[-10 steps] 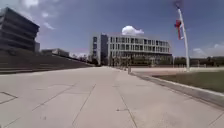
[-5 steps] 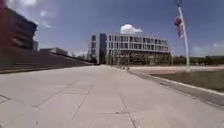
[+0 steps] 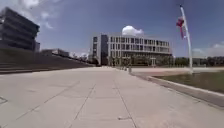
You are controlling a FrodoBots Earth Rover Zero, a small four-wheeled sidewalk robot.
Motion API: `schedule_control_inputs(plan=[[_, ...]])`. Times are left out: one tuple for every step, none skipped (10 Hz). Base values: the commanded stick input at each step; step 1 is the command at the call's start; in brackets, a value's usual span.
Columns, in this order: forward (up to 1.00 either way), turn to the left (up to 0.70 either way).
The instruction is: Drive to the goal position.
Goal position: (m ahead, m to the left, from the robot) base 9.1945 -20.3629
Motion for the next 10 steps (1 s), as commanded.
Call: schedule_control_inputs(plan=[[0.3, 0.01], [0.3, 0.01], [0.3, 0.01], [0.3, 0.01], [0.3, 0.01], [0.3, 0.01], [0.3, 0.01], [0.3, 0.01], [0.3, 0.01], [0.3, 0.01]])
